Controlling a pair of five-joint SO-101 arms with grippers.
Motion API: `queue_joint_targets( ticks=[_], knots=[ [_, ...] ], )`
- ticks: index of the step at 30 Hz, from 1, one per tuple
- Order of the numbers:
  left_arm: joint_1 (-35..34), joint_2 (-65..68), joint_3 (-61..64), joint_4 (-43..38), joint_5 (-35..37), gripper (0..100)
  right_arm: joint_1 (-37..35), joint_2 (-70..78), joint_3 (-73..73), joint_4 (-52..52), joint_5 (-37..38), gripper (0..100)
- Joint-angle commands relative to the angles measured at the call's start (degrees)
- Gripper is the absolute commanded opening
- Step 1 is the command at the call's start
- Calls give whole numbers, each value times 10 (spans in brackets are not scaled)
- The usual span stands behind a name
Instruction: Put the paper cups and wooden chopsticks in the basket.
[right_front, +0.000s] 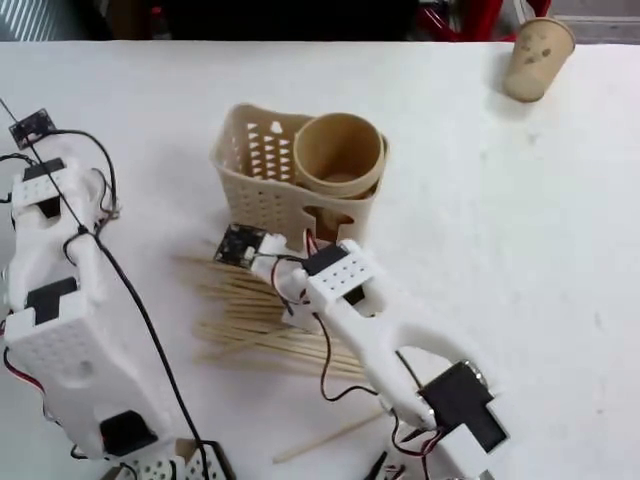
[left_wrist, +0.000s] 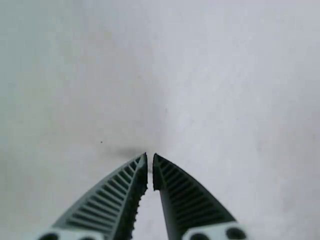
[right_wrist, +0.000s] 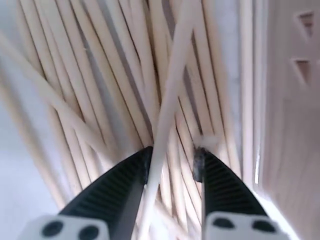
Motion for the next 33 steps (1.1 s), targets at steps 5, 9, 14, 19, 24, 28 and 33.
queue_joint_targets(
  ticks=[5,9,14,19,24,28,33],
  knots=[
    [-2,-2,-13,-10,7,46,-25,29,-10,-23,0,138],
    [-2,-2,-13,-10,7,46,-22,29,-18,-17,0,138],
    [-2,-2,-13,-11,7,46,-20,15,-17,-17,0,154],
    [-2,-2,-13,-11,7,46,-19,5,-13,-15,4,238],
    [-2,-2,-13,-11,7,46,-19,15,-17,-20,2,173],
    [-2,-2,-13,-11,7,46,-19,12,-17,-19,0,47],
    [0,-2,-13,-11,7,46,-17,8,-18,-16,-1,15]
  ],
)
